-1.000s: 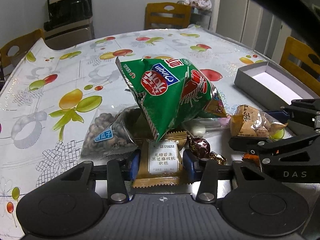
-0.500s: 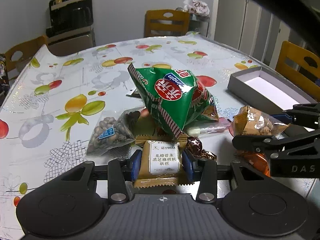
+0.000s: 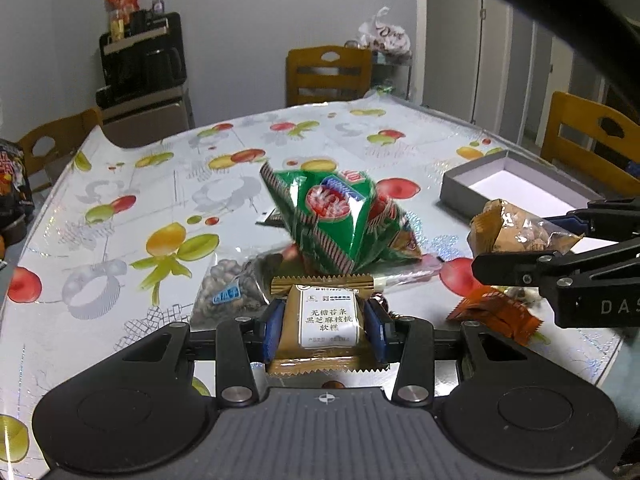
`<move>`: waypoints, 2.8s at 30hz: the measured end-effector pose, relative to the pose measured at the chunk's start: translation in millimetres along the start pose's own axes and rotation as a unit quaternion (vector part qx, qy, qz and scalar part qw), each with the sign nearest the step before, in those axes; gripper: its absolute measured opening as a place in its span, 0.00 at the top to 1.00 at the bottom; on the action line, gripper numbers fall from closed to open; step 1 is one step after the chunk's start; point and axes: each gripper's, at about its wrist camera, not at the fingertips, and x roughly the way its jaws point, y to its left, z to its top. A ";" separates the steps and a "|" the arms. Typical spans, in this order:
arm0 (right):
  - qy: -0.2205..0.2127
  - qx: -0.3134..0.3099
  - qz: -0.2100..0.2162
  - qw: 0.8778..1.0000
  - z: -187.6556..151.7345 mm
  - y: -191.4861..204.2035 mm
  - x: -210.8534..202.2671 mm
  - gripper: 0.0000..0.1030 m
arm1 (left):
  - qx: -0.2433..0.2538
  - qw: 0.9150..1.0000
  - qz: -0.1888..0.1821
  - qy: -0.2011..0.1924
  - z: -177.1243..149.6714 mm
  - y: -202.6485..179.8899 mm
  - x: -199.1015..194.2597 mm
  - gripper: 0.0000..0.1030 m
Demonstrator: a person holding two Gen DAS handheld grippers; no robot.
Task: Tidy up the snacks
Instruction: 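Carry both packets over the grey box and open the left gripper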
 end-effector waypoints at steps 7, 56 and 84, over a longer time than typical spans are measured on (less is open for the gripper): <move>-0.011 0.008 0.004 1.000 -3.8 -8.2 -15.1 0.42 | 0.011 1.000 -0.011 -0.009 4.0 -12.6 -15.0 0.58; -0.018 0.176 -0.190 0.966 -86.5 -212.7 -110.1 0.42 | 0.196 0.952 -0.235 -0.003 28.4 -263.7 78.4 0.58; 0.003 0.211 -0.209 0.955 -84.8 -222.8 -89.5 0.40 | 0.207 0.946 -0.248 -0.009 15.9 -279.3 82.6 0.53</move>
